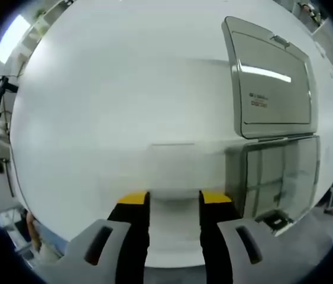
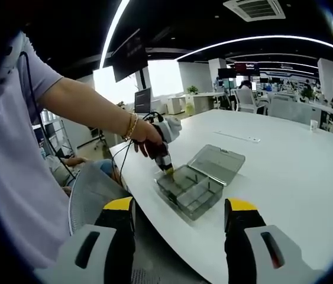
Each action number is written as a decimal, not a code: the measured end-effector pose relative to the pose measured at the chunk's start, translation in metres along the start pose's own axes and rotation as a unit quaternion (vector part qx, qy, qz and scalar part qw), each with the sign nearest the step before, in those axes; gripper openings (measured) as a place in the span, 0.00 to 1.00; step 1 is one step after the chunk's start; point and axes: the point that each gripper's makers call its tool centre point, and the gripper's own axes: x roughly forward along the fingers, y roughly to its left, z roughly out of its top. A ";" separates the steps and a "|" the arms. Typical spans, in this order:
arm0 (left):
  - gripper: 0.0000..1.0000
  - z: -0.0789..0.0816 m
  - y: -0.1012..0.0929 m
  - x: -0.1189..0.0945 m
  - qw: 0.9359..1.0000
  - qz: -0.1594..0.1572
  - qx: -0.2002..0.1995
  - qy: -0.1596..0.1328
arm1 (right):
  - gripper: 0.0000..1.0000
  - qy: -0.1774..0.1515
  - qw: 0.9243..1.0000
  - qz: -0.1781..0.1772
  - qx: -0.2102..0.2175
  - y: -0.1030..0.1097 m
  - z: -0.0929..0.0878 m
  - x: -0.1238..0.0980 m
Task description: Insert the divider into the dual guide fixture by aligning both edges with the guide slots and pushing it downward to the bottom, including one-sided entry, uneven engagement, binding, and posture correction.
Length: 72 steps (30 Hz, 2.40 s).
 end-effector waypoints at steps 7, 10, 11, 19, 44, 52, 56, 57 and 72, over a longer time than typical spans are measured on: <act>0.30 0.001 -0.001 -0.002 1.000 -0.005 -0.002 -0.002 | 0.58 0.003 1.000 -0.001 -0.002 -0.001 -0.001 0.000; 0.30 0.001 0.000 -0.002 1.000 -0.007 -0.003 -0.004 | 0.58 0.003 1.000 0.000 -0.003 -0.001 0.001 0.001; 0.30 0.001 0.000 -0.003 1.000 -0.007 -0.003 -0.004 | 0.58 0.003 1.000 -0.001 -0.004 -0.001 0.001 0.001; 0.30 0.002 0.003 -0.007 1.000 -0.016 -0.009 -0.014 | 0.58 0.006 1.000 0.001 -0.010 0.001 0.004 0.002; 0.30 0.008 -0.005 -0.033 0.987 -0.117 -0.063 -0.087 | 0.58 0.018 0.999 0.006 -0.034 0.017 0.015 0.010; 0.30 0.009 -0.010 -0.048 0.978 -0.155 -0.072 -0.118 | 0.58 0.025 0.999 0.007 -0.045 0.023 0.019 0.013; 0.30 0.010 -0.013 -0.055 0.972 -0.176 -0.079 -0.132 | 0.58 0.029 0.998 0.006 -0.050 0.025 0.022 0.014; 0.30 0.009 -0.013 -0.058 0.971 -0.182 -0.081 -0.135 | 0.58 0.030 0.998 0.006 -0.051 0.026 0.022 0.015; 0.30 0.005 -0.013 -0.076 0.956 -0.223 -0.089 -0.167 | 0.58 0.039 0.997 0.001 -0.069 0.032 0.032 0.019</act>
